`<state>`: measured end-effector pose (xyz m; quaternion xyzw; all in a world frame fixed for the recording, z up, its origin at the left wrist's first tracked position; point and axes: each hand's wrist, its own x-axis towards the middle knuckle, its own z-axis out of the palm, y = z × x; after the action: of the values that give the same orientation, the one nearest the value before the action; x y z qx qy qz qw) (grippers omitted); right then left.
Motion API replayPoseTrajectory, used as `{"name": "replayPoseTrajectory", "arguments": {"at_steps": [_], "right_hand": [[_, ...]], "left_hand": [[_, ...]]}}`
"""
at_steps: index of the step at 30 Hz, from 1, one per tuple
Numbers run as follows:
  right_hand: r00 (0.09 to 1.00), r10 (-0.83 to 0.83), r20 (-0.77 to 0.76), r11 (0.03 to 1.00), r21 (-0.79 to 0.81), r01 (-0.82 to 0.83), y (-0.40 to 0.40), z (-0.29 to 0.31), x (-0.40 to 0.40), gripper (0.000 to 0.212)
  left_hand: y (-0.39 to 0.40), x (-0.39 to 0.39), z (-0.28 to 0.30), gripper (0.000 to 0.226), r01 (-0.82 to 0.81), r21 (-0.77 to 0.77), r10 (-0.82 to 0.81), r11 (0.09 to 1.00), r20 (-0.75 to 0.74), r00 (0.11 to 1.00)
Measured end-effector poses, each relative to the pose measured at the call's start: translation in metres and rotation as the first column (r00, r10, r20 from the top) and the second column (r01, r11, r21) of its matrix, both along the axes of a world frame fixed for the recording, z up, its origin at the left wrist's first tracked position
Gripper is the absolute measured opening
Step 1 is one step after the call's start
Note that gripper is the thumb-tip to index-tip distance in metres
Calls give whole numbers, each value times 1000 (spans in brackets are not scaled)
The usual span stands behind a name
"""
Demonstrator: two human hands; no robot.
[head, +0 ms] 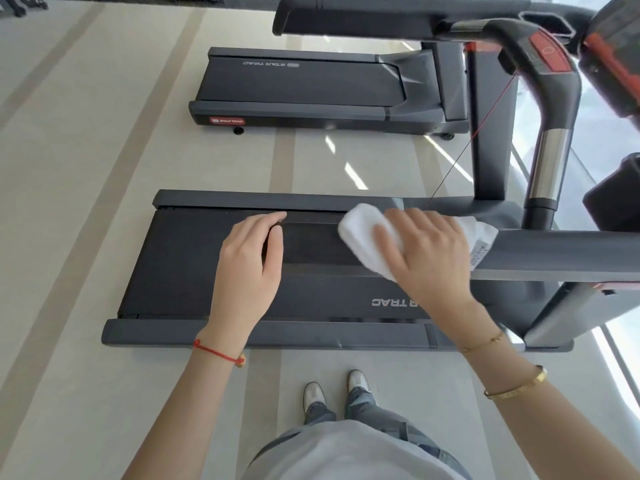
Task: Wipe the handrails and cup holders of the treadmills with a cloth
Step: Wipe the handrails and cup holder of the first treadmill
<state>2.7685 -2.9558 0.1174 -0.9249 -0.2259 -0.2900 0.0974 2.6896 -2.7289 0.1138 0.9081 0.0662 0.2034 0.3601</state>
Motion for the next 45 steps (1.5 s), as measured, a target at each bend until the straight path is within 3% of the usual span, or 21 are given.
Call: {"name": "replayPoseTrajectory", "arguments": {"at_steps": [3, 7, 11, 17, 23, 35, 45], "right_hand": [[992, -128, -16, 989, 71, 129, 16, 8, 4, 47], [991, 109, -83, 994, 13, -108, 54, 0, -16, 38], [970, 234, -63, 967, -91, -239, 23, 0, -14, 47], [989, -139, -44, 989, 54, 141, 3, 9, 5, 45], [979, 182, -89, 983, -11, -184, 51, -4, -19, 44], [998, 61, -3, 998, -21, -61, -49, -5, 2, 38], [999, 38, 34, 999, 17, -39, -156, -9, 20, 37]], "left_hand": [[-2, 0, 2, 31, -3, 15, 3, 1000, -11, 1000], [-1, 1, 1, 32, 5, 14, -4, 1000, -20, 1000], [1, 1, 1, 31, 10, 11, -10, 1000, -20, 1000], [-2, 0, 2, 31, 1, 22, -1, 1000, -17, 1000], [-6, 2, 1, 33, -21, 27, 21, 999, -23, 999], [-72, 18, 13, 29, -15, 340, 27, 940, -31, 999], [-176, 42, 8, 30, 7, 371, -6, 929, -4, 1000]]}}
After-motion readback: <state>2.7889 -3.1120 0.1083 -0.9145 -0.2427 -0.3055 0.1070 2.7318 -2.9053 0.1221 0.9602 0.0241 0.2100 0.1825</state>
